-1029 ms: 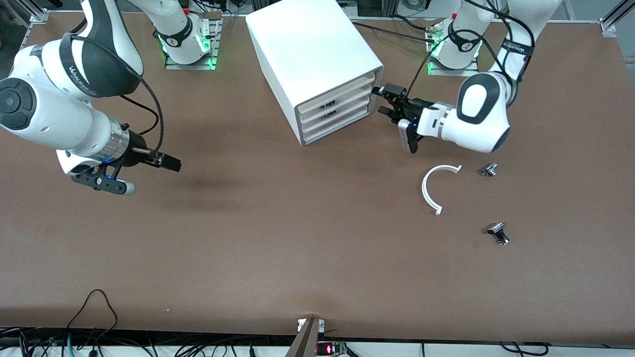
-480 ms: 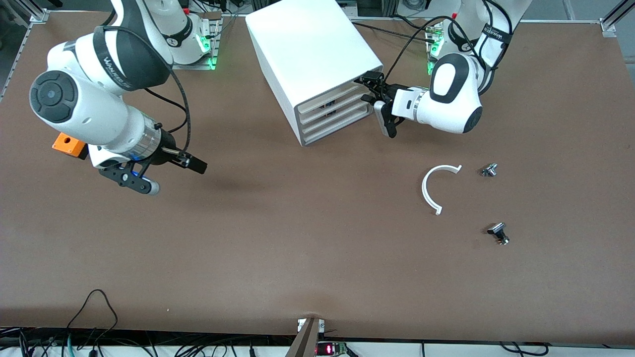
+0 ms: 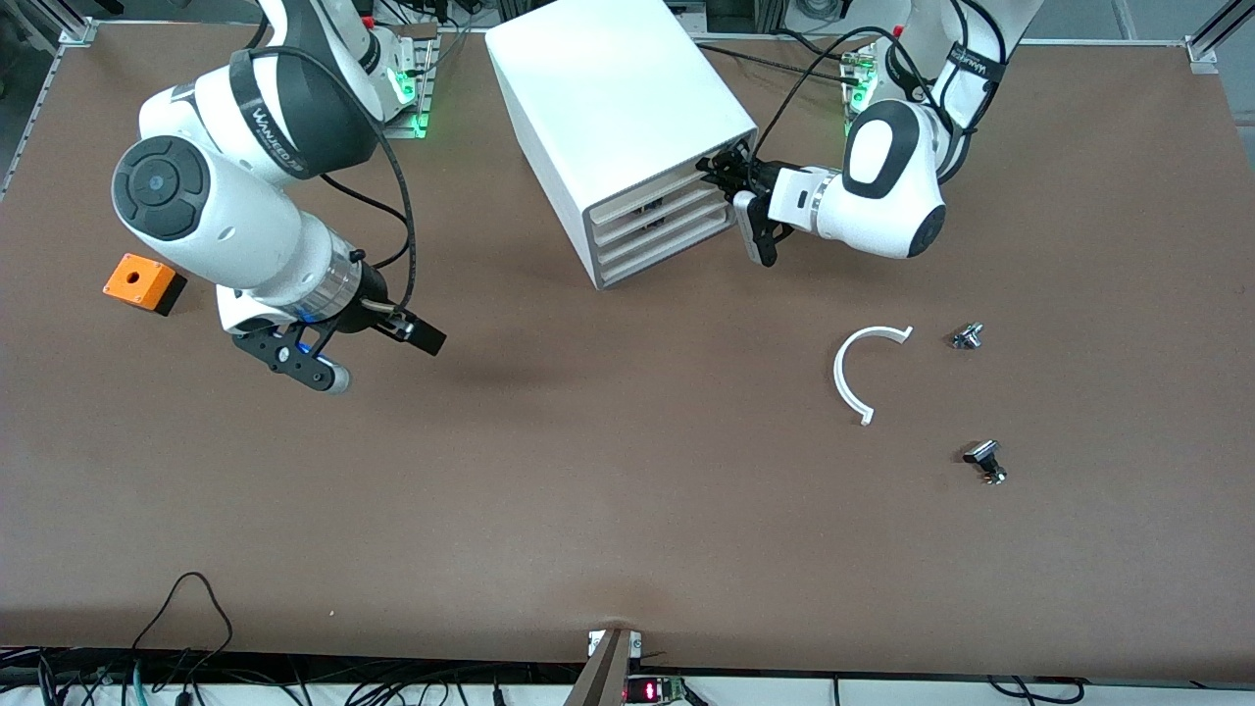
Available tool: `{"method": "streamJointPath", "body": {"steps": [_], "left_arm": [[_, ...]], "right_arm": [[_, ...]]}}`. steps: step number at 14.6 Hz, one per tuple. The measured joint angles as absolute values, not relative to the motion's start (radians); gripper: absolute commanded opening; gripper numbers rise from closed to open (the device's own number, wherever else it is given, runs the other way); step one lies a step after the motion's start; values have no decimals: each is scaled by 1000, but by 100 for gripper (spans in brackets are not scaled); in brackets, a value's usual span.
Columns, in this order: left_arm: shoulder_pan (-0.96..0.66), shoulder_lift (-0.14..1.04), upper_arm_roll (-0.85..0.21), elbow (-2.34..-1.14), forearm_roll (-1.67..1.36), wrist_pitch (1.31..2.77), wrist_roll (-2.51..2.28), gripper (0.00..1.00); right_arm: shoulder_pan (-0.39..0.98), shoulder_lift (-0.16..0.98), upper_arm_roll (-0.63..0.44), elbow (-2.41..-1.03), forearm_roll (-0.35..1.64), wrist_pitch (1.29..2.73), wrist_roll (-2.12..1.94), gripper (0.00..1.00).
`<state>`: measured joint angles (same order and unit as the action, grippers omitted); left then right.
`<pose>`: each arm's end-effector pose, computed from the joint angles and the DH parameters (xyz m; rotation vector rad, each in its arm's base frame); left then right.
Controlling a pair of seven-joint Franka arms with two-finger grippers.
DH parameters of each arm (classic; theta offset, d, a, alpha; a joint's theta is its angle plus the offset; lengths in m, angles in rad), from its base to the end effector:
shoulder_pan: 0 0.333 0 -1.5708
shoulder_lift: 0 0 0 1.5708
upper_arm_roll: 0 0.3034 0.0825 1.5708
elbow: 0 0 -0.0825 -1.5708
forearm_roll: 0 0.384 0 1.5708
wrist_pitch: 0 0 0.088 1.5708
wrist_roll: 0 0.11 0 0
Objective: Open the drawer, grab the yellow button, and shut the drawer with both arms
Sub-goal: 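Grasp the drawer handle with the left gripper, then pull the drawer open with the left gripper while the right gripper approaches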
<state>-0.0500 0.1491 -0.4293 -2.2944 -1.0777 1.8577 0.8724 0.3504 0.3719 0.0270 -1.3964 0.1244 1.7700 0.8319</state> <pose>0.3950 -0.2870 0.2776 1.9412 -0.7111 -0.3773 0.6180 0.2541 0.4822 -2.9430 0.7216 0.1114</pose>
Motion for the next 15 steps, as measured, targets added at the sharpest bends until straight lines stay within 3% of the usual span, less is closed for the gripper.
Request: {"method": "streamJointPath", "body": {"steps": [2, 5, 6, 10, 15], "left_arm": [[-49, 150, -429, -2295, -1079, 1858, 880, 0], [-48, 150, -430, -2295, -1079, 1857, 883, 0], [-45, 150, -430, -2294, -1079, 1855, 885, 0], [7, 188, -434, -2248, -1032, 1851, 889, 0], [158, 348, -432, -2042, -871, 1782, 889, 0]], "right_arm": [[363, 386, 27, -1370, 140, 1770, 856, 75], [382, 414, 27, -1324, 154, 1770, 893, 73], [390, 424, 27, -1308, 154, 1770, 910, 74], [430, 461, 27, -1258, 155, 1772, 987, 95], [475, 515, 27, -1186, 155, 1778, 1107, 98]]}}
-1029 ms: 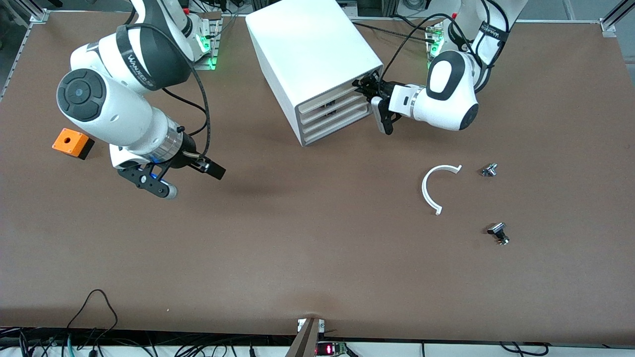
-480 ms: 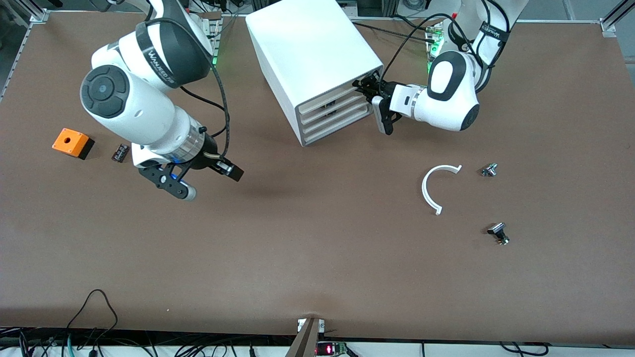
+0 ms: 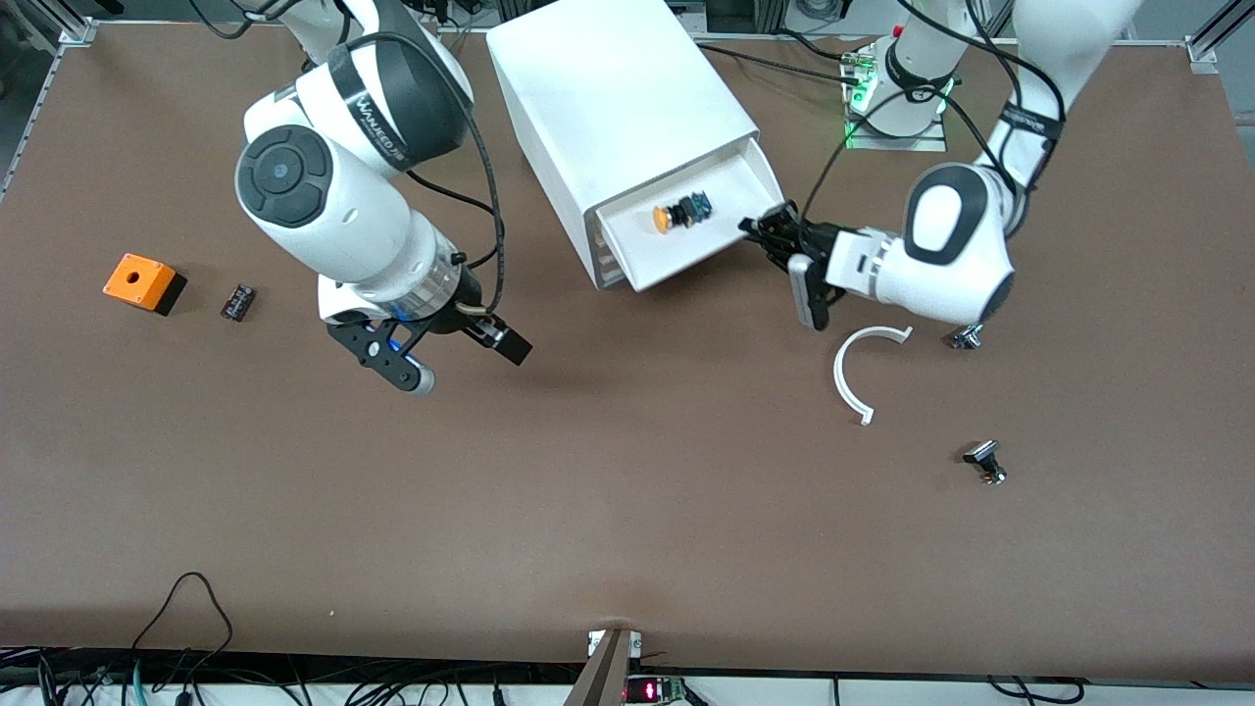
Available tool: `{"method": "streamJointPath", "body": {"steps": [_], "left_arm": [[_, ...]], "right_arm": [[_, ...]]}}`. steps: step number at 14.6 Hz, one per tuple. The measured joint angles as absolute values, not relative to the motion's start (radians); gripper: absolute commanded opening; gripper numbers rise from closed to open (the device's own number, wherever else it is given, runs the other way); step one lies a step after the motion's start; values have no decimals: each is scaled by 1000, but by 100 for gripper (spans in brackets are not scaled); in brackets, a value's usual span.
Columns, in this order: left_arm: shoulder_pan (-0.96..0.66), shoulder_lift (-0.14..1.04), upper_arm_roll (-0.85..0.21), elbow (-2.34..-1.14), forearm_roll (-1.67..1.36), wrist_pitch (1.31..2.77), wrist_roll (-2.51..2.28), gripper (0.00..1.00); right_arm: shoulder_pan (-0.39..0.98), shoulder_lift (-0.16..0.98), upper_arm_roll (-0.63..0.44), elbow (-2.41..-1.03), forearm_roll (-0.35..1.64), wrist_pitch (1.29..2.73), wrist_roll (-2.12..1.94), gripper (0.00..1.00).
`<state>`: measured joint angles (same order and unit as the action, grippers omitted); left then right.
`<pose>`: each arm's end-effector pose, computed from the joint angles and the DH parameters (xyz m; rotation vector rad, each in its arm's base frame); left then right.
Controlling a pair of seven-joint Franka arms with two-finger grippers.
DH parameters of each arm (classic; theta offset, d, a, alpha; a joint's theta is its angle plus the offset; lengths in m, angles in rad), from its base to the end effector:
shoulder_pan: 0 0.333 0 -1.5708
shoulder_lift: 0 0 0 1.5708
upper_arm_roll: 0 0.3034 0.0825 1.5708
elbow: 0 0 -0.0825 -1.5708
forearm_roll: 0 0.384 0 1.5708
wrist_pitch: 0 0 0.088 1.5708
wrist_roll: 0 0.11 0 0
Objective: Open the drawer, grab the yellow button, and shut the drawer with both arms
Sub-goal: 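Pull the drawer open with the left gripper while the right gripper approaches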
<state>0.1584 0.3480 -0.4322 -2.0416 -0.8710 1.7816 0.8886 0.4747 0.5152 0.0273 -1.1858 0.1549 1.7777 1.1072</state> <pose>0.5024 -0.2087 0.2736 1.9543 -0.7246 -0.2988 0.6171 0.3493 0.4867 -2.8209 0.9275 0.0988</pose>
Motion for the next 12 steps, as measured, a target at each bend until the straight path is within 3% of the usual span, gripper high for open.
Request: {"method": "streamJointPath", "body": {"steps": [4, 5, 6, 12], "left_arm": [[229, 460, -432, -1895, -791, 1731, 886, 0], [237, 478, -432, -1872, -785, 1726, 886, 59], [240, 490, -432, -1855, -777, 1723, 886, 98], [250, 498, -431, -1814, -703, 1699, 838, 100]], "right_arm": [[522, 548, 28, -1148, 156, 1796, 1254, 98], [543, 556, 28, -1143, 156, 1810, 1310, 98], [569, 563, 29, -1141, 156, 1830, 1371, 98], [747, 611, 26, -1137, 155, 1949, 1676, 98]]}}
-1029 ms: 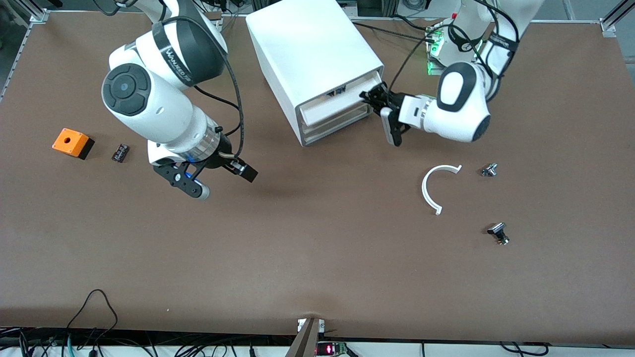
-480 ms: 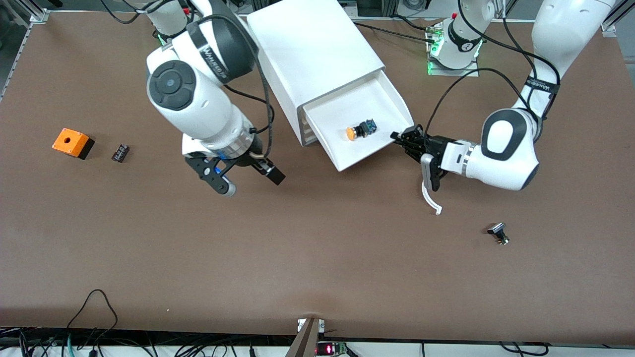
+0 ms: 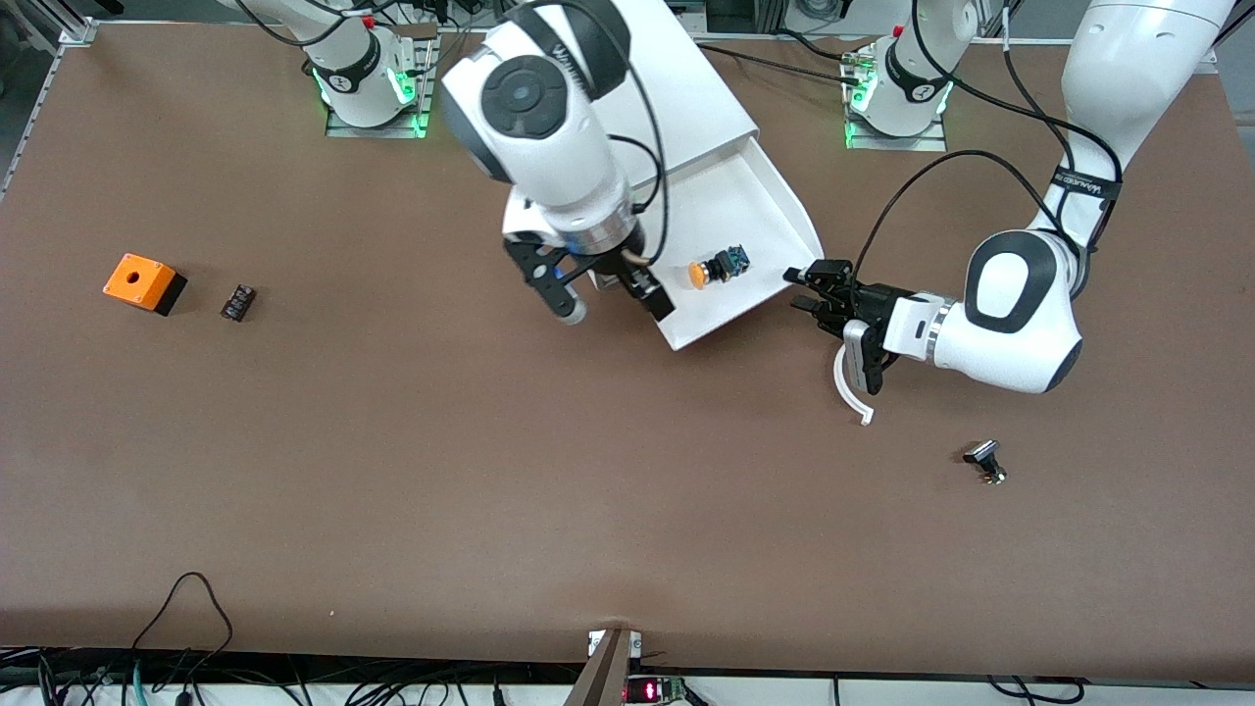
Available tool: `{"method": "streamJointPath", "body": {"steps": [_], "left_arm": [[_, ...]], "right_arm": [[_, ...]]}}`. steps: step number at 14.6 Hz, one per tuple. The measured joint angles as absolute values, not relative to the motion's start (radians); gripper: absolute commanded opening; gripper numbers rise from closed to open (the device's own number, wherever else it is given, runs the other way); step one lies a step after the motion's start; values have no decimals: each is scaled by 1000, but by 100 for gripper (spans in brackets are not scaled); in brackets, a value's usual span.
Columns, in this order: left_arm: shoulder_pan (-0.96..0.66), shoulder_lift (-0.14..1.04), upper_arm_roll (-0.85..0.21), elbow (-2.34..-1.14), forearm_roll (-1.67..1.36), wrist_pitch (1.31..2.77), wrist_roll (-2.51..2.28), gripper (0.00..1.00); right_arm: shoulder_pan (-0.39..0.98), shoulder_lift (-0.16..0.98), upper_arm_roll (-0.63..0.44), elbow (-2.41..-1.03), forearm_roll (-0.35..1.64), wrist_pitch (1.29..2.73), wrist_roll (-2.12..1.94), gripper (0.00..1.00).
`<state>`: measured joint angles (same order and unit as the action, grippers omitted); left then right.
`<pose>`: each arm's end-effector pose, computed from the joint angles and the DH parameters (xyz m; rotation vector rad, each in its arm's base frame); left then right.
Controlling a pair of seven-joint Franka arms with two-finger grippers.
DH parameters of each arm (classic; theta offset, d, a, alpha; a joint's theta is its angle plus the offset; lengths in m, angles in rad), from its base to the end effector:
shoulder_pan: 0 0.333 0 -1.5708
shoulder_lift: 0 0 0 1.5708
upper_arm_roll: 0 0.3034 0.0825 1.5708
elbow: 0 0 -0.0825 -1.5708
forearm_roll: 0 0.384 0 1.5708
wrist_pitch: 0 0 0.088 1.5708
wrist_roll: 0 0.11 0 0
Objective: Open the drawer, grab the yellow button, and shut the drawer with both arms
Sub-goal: 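Pull the drawer open with the left gripper while the right gripper approaches, then grasp the yellow mushroom button in the drawer with the right gripper, lift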
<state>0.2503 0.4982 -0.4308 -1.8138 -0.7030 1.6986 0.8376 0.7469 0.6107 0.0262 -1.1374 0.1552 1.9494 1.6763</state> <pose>0.5686 -0.1534 0.2751 1.9962 -0.7452 -0.2986 0.5277 0.5224 0.4586 -2.5722 1.3266 0.1252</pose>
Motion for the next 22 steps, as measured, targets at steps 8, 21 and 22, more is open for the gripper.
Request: {"method": "streamJointPath", "body": {"steps": [8, 21, 22], "left_arm": [[257, 493, -437, -1512, -397, 1482, 390, 100], [94, 468, -457, -1302, 155, 1416, 237, 100], [95, 471, -455, -1291, 155, 1416, 237, 100]], "right_arm": [[858, 726, 24, -1135, 149, 2105, 1868, 98], [906, 749, 21, -1131, 113, 2139, 1920, 0], [906, 749, 17, -1130, 107, 2134, 1920, 0]]}}
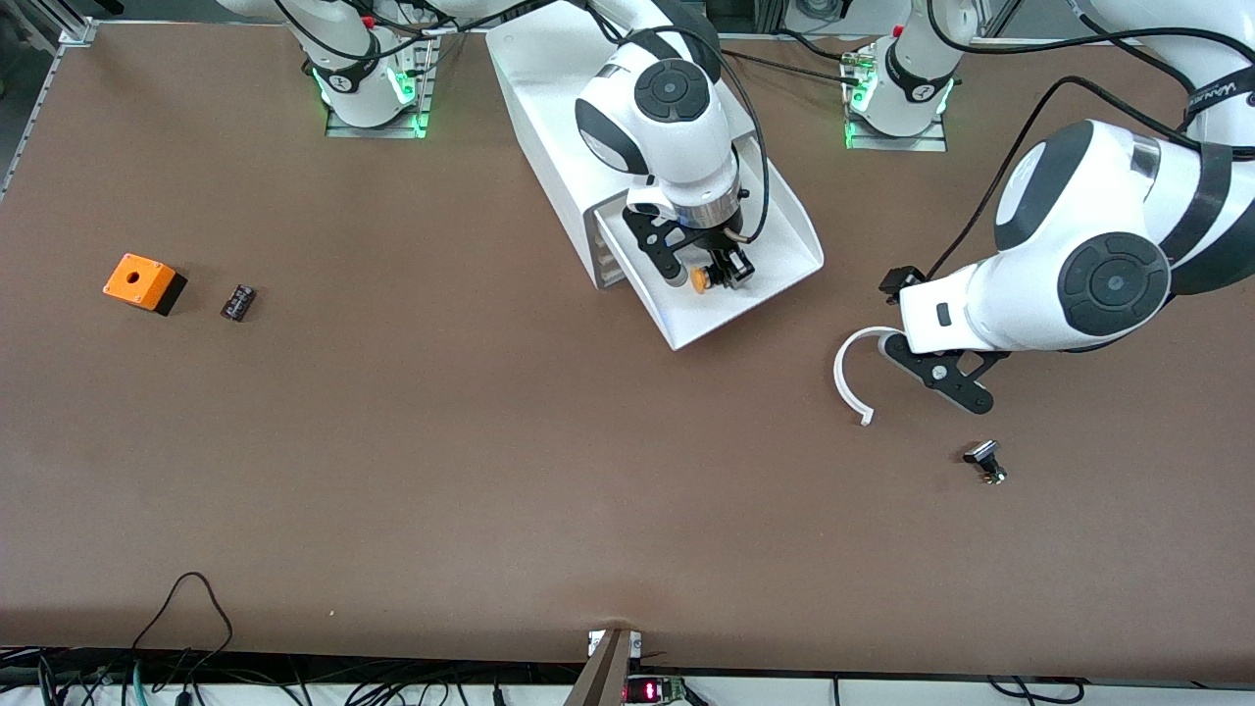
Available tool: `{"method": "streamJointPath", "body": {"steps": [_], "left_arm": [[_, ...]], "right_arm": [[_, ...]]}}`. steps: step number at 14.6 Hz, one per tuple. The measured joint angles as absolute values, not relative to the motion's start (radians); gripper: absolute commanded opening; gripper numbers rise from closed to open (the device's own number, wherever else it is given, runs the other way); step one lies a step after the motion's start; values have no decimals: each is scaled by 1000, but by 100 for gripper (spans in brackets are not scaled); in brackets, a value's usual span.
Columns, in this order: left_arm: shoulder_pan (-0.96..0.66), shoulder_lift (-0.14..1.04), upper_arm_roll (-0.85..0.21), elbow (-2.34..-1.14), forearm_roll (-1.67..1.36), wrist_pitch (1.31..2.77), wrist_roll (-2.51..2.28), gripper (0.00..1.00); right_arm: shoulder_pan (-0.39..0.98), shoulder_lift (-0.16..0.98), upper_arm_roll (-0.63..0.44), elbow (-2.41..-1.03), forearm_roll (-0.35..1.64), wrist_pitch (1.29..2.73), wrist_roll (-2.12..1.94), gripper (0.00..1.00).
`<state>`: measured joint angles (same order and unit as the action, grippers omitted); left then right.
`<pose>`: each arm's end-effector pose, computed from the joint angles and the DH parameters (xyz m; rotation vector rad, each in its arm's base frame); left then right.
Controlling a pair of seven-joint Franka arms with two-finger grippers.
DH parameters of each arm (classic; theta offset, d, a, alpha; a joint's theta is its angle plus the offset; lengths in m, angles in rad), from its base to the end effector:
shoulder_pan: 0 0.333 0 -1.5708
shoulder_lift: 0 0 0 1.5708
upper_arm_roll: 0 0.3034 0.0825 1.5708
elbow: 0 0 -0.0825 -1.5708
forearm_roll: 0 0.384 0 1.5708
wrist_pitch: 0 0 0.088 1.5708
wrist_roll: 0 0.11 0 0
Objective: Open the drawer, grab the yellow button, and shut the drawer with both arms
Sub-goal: 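Grasp the yellow mushroom button in the drawer with the right gripper, lift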
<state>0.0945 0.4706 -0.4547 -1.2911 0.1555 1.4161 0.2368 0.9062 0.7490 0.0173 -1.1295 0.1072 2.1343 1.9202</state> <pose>0.6267 -0.1571 0.4629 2.9454 -0.8843 -0.4692 0.4643 0.6156 0.3776 -2.4854 1.4371 0.1003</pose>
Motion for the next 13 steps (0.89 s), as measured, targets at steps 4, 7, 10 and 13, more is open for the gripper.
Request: {"method": "streamJointPath", "body": {"steps": [4, 7, 10, 13], "left_arm": [[95, 483, -450, -1271, 134, 1416, 72, 100], [83, 494, -451, -1271, 97, 1439, -195, 100], [46, 500, -453, -1294, 92, 1508, -427, 100], [10, 510, -454, -1342, 92, 1610, -594, 100]], "right_arm": [[888, 747, -5, -1070, 101, 2080, 1908, 0], [820, 728, -4, -987, 103, 1974, 1827, 0], [754, 682, -4, -970, 138, 1883, 1678, 0], [668, 630, -5, -968, 165, 1735, 1435, 0]]}}
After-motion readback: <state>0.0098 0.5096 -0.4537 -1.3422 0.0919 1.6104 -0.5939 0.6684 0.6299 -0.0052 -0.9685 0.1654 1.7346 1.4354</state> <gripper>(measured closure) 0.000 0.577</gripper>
